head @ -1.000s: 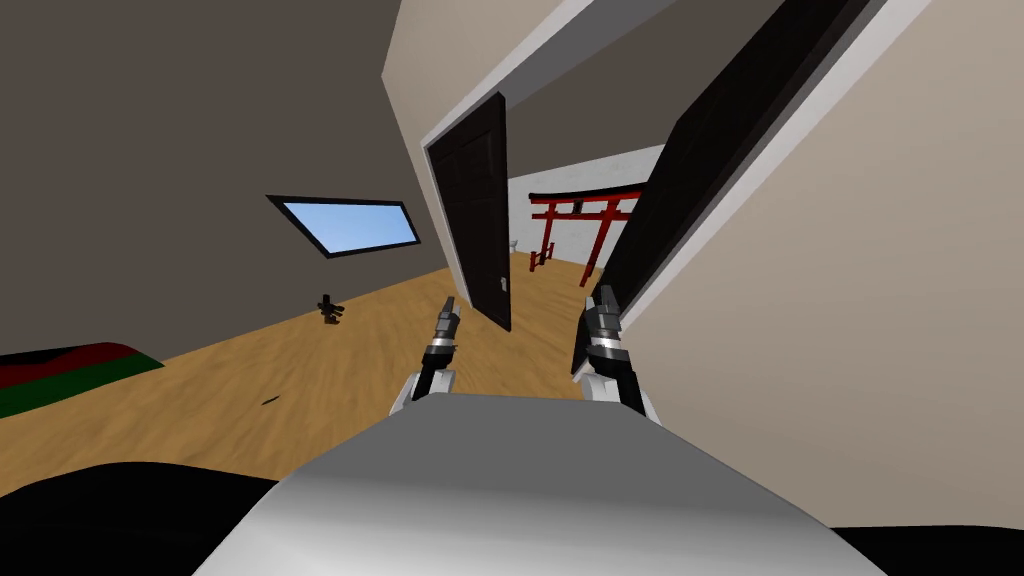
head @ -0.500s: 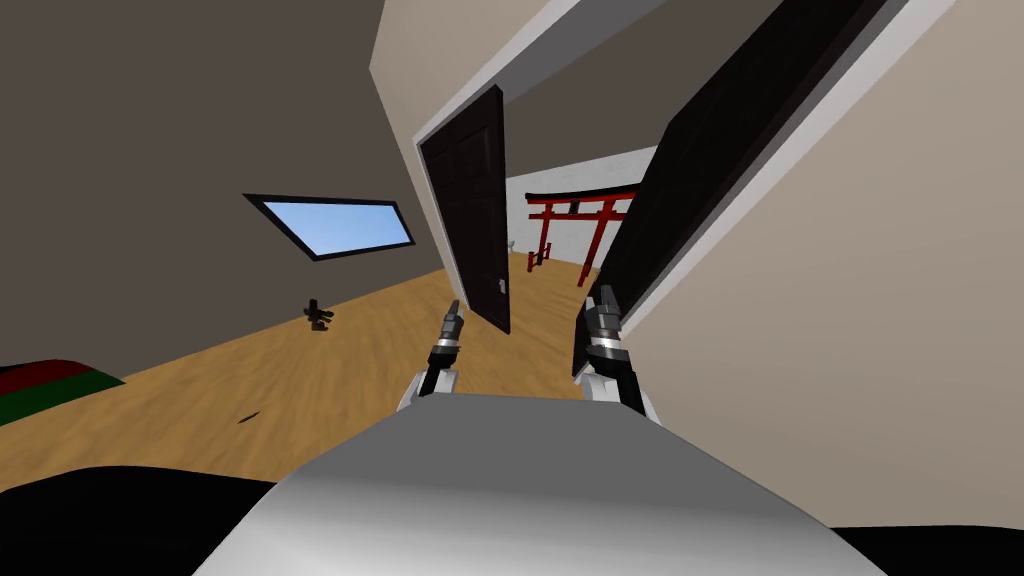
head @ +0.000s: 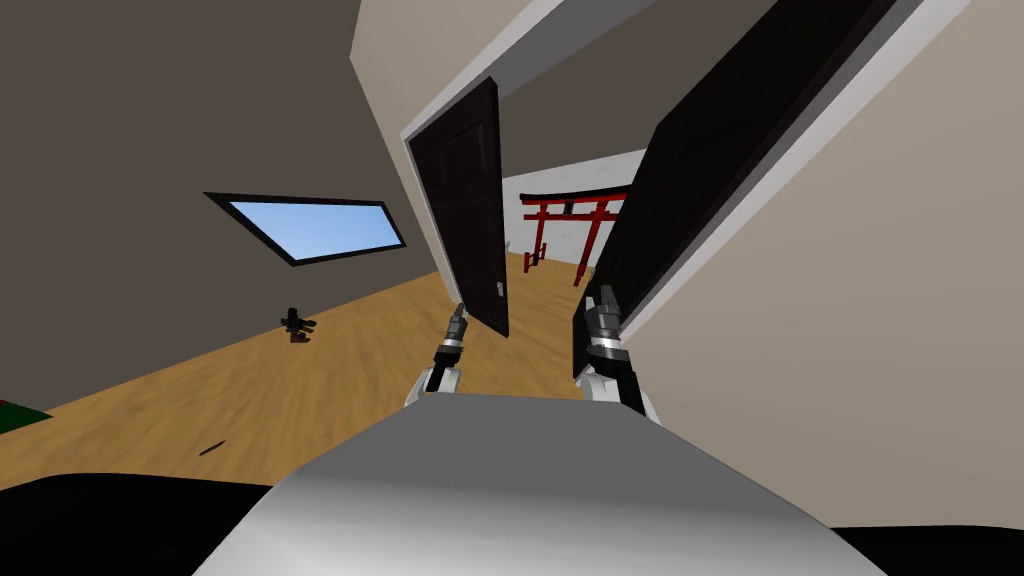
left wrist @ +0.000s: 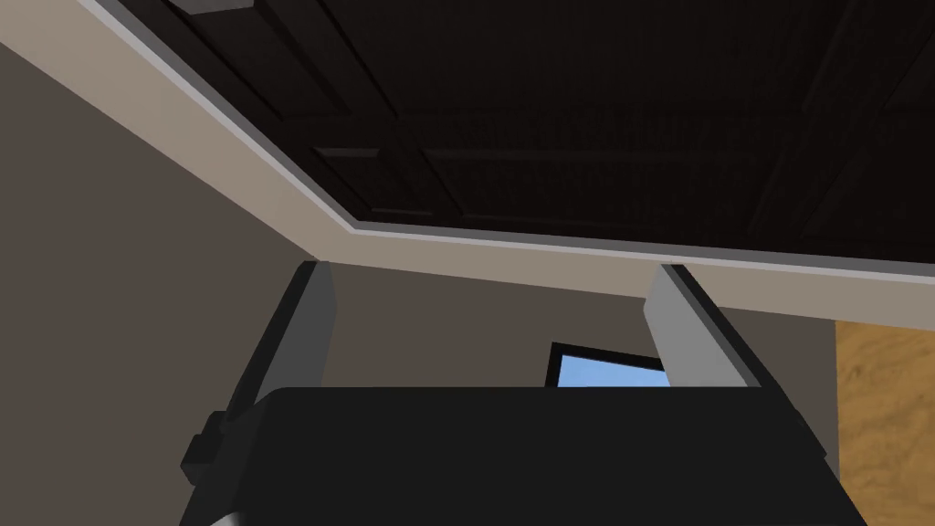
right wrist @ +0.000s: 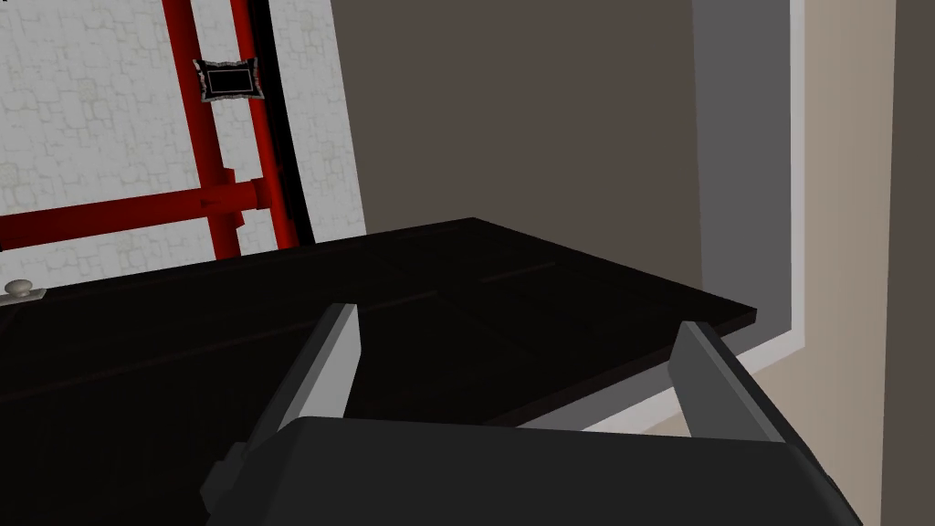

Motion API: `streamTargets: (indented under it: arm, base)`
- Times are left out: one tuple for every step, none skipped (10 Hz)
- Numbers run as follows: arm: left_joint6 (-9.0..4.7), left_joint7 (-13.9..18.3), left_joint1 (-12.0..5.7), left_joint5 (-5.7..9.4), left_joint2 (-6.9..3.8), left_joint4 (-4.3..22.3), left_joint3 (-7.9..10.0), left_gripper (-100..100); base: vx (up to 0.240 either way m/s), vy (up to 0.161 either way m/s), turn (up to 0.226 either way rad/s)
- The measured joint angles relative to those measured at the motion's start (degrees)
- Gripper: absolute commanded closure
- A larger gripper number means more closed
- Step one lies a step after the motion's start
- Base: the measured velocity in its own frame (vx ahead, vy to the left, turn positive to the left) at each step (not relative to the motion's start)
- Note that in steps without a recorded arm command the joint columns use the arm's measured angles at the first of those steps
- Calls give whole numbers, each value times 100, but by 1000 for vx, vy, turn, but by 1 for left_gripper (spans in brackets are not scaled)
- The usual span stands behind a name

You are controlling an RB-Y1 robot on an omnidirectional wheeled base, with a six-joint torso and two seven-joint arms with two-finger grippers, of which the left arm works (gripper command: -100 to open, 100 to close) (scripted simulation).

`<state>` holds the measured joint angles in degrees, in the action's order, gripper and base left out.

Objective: Push the door open

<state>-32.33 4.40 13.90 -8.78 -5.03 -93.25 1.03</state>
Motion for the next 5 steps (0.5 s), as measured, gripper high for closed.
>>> streamTargets:
  arm:
    - [-27,13,-43,-9,6,106,-4,-100]
    - [-67,21,-80,-22,8,233,-11,-100]
    - [-108,42,-139,-35,0,384,-17,-100]
    - [-151,70,-204,-49,-8,531,-23,-100]
    - [-169,91,-246,-53,-19,614,-22,-100]
  base:
    - [49,53,-54]
    - [67,45,-95]
    - [75,55,-86]
    - [53,52,-23]
    - [52,48,-51]
